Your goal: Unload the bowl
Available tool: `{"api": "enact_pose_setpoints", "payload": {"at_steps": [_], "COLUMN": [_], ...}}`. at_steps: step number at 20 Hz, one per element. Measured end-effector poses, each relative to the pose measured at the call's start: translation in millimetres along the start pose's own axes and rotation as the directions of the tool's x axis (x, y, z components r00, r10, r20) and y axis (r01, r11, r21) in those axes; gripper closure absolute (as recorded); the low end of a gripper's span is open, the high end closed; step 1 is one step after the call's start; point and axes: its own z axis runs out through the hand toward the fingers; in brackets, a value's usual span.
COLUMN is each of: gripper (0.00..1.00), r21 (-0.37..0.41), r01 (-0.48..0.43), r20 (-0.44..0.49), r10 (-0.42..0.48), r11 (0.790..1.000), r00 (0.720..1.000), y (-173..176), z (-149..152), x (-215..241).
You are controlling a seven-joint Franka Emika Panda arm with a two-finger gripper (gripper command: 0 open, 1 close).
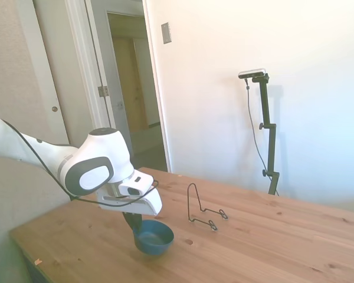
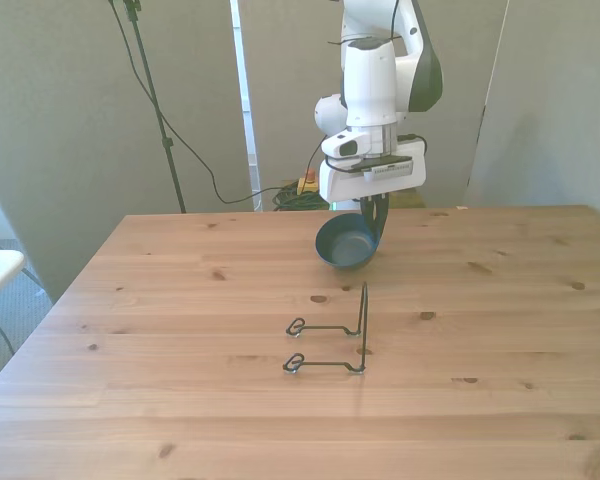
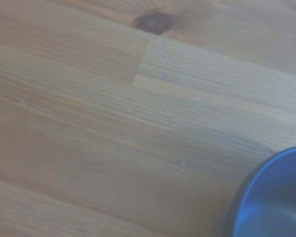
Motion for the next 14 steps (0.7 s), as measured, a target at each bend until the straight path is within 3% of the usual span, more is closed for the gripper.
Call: {"api": "enact_pose_setpoints", "payload": {"at_steps": [5,6,14], "gripper": [1.00,0.00,0.00], "r21": [-0.044,-0.049,-0.066], "r01": [-0.039,-0.038,-0.047], "r20": [0.005,0.006,0.024], "r10": [0.039,0.039,0.048], "r11": [0.998,0.998,0.997], "r00": [0.999,0.999,0.999], "y": [-5.6,-6.0,-7.3], "z": [13.8,15.5,20.3], "x": [5.8,6.8,8.5]}}
